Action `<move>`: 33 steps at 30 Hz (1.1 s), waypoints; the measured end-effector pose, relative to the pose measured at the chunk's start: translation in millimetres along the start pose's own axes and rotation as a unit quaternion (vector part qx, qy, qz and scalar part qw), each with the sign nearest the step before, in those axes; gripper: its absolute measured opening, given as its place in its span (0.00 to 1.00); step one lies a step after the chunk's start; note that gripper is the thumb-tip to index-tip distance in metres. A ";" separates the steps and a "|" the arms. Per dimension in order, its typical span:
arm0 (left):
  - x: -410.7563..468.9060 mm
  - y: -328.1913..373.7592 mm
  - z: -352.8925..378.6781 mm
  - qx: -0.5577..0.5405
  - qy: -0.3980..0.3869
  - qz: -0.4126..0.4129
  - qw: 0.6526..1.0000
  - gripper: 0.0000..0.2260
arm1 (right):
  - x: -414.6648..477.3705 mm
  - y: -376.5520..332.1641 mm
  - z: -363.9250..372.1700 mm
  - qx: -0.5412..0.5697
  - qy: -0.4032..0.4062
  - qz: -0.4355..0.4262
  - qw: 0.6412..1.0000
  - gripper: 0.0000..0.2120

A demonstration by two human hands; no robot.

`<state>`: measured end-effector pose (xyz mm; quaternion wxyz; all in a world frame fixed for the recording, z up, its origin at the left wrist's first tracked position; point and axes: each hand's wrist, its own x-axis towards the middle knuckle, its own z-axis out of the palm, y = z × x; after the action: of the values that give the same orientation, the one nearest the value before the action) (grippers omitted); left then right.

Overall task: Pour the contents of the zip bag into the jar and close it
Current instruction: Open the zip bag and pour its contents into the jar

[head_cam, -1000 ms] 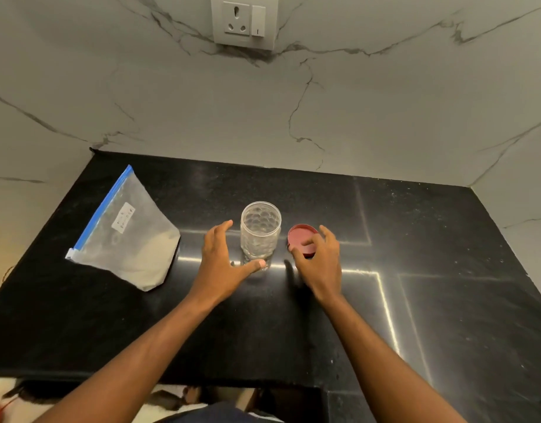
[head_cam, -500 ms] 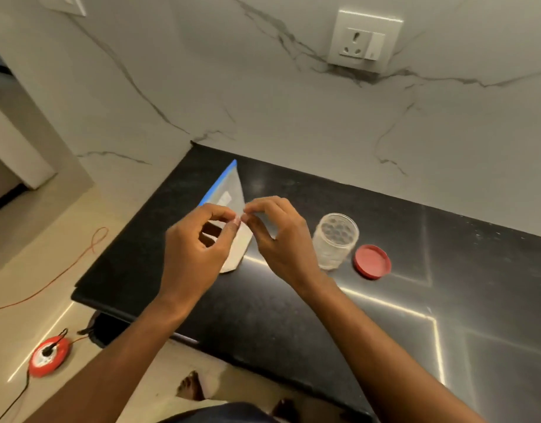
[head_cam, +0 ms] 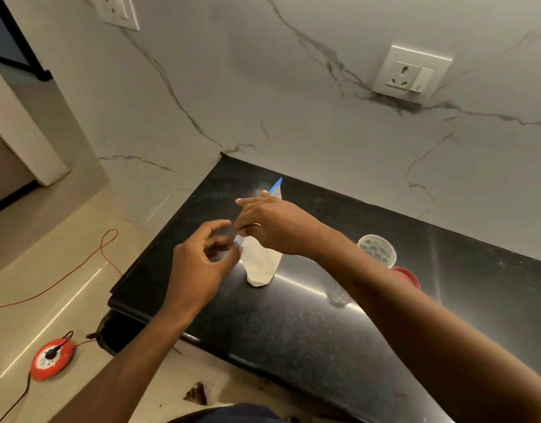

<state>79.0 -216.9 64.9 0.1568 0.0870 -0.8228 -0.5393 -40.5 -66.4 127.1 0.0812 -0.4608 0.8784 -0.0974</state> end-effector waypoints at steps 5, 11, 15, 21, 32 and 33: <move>-0.6 -2.5 3.4 -0.062 -0.012 -0.001 0.998 0.31 | -7.0 -8.0 -3.4 0.041 -0.006 0.018 0.999 0.14; 0.8 -5.2 9.1 -0.065 0.014 -0.007 0.998 0.29 | -14.6 -6.2 -10.6 0.027 -0.019 -0.007 0.999 0.15; 4.6 -5.8 8.4 -0.059 0.026 0.013 0.998 0.24 | -13.4 -4.4 -15.2 -0.013 -0.010 -0.038 0.999 0.12; 3.1 -12.8 10.1 -0.028 0.039 0.046 0.998 0.14 | -8.8 -0.3 -10.5 -0.116 -0.014 -0.103 0.988 0.13; 6.0 -3.1 8.8 -0.040 0.032 0.038 0.998 0.15 | -7.7 10.5 -16.3 -0.106 0.004 -0.086 0.991 0.13; 6.1 -2.2 7.7 -0.043 0.025 0.037 0.998 0.17 | -8.0 10.6 -17.6 -0.084 0.010 -0.081 0.993 0.12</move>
<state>70.6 -213.1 61.1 0.2009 0.0637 -0.7974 -0.5655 -48.5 -52.2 141.9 0.0249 -0.5346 0.8441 -0.0342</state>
